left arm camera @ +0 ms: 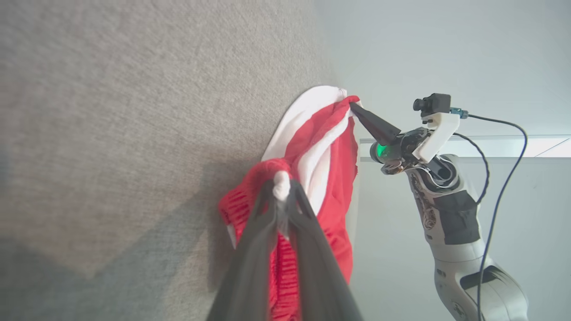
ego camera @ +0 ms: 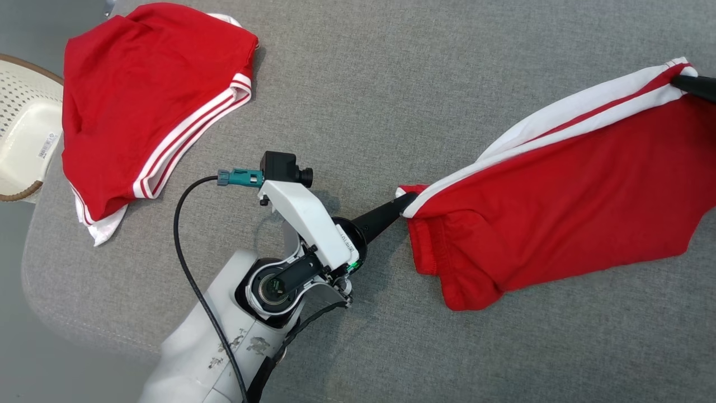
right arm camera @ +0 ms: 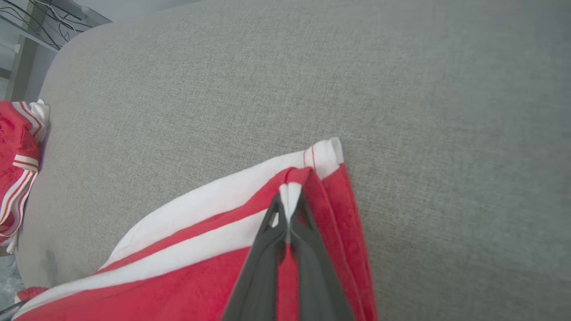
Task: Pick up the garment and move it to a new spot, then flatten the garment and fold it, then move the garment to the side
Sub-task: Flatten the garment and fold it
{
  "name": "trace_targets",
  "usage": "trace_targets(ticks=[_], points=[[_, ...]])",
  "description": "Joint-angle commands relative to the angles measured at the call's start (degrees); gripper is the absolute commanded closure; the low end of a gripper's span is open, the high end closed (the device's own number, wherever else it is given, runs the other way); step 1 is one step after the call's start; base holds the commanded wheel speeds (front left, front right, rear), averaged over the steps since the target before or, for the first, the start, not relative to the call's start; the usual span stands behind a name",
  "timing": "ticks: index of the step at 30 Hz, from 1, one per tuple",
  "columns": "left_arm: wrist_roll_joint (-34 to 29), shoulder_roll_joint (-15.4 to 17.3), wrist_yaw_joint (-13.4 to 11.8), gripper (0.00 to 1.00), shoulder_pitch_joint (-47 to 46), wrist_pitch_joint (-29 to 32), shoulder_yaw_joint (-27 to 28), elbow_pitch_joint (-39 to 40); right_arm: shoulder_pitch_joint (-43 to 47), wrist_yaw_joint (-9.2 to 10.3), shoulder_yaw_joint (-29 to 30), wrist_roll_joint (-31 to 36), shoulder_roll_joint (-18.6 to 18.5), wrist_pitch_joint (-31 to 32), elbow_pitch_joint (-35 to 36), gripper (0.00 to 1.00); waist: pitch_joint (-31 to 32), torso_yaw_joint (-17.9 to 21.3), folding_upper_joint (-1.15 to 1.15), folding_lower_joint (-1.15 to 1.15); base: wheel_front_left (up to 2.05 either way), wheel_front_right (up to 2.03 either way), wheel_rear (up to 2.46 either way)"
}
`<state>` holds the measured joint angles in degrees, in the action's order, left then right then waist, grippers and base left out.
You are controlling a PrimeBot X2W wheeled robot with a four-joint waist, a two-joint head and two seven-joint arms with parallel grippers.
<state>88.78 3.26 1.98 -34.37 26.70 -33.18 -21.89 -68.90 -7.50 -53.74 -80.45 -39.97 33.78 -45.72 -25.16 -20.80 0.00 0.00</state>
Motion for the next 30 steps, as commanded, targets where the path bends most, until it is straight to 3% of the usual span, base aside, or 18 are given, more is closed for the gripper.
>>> trace_targets(ticks=[1, 2, 13, 15, 21, 25, 30], points=[[-0.09, 0.22, 0.59, 1.0, -1.02, -0.33, -0.13, -0.45, -1.01, 0.02, 0.26, 0.79, -0.12, -1.2, -0.84, 0.81, -0.22, -0.12, 0.0, 0.0, 0.0, 0.0, 0.0], [-0.05, 0.15, 0.67, 1.0, -1.32, -0.54, -0.33, -0.89, -1.22, 0.02, 0.46, 0.96, 0.18, -1.99, -1.49, 0.0, -0.33, -0.15, 0.0, 0.0, 0.0, 0.0, 0.0], [1.33, -0.19, 1.47, 1.0, -4.05, -3.72, -1.87, -4.5, -1.67, 0.02, 1.09, 3.86, 1.65, -13.7, -1.15, 0.0, -0.9, 0.35, 0.0, 0.0, 0.0, 0.0, 0.0], [0.41, -0.19, 0.98, 0.0, -4.58, -5.35, -1.98, -5.57, -1.26, 0.02, 0.96, 3.83, 1.4, -14.53, -1.12, 0.0, -0.75, 0.59, 0.0, 0.0, 0.0, 0.0, 0.0], [-1.22, -0.2, -0.33, 0.0, -5.39, -9.57, -2.17, -8.93, 0.43, 0.02, 1.06, 4.53, 0.65, -20.68, -0.2, 0.0, 0.96, 1.66, 0.0, 0.0, 0.0, 0.0, 0.0], [-4.99, 0.42, 0.19, 0.0, -5.49, -16.75, -1.28, -10.64, 2.86, 0.02, 0.71, 5.64, 0.52, -27.7, 1.14, 0.0, 3.1, 3.0, 0.0, 0.0, 0.0, 0.0, 0.0], [-14.47, 3.3, 0.24, 0.0, -5.24, -29.08, -2.62, -11.91, 6.61, 0.02, -0.78, 9.34, 0.02, -38.59, 2.93, 0.0, 6.73, 5.61, 0.0, 0.0, 0.0, 0.0, 0.0]])
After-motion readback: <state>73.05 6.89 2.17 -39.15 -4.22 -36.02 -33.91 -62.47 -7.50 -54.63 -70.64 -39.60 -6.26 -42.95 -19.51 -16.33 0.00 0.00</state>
